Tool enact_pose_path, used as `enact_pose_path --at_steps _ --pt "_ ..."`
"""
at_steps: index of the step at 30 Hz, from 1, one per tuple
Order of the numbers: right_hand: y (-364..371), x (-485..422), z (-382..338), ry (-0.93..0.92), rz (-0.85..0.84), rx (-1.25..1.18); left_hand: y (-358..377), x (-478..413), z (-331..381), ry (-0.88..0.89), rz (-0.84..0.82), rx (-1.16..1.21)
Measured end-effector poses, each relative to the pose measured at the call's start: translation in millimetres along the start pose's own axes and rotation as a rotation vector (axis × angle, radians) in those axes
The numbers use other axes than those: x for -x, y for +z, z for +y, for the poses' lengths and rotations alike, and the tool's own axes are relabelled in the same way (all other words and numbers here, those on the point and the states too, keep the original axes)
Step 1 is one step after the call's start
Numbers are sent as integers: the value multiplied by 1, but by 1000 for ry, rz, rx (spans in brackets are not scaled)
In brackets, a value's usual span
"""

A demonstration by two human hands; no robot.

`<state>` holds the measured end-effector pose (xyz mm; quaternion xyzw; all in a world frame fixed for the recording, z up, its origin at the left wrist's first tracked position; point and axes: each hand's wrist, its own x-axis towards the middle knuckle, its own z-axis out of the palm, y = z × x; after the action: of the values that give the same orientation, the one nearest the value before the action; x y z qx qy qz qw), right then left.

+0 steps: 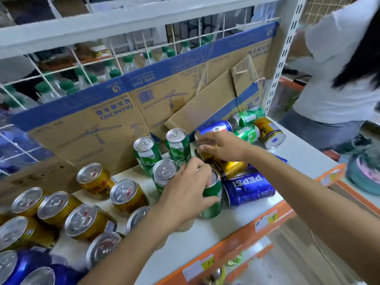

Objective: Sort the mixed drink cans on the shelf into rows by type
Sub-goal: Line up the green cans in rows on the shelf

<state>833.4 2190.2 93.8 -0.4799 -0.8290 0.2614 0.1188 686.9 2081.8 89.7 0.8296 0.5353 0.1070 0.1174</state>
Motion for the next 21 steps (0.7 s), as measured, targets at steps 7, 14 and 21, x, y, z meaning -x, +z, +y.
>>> enact_pose_path --at_steps 7,14,21 --pt "-18 34 35 -17 23 39 -15 -11 9 -17 -165 -69" --pt "-42 41 78 -22 99 127 -20 -53 24 -151 -154 -170" --pt "-54 44 118 51 -117 303 4 -105 50 -309 -292 -296"
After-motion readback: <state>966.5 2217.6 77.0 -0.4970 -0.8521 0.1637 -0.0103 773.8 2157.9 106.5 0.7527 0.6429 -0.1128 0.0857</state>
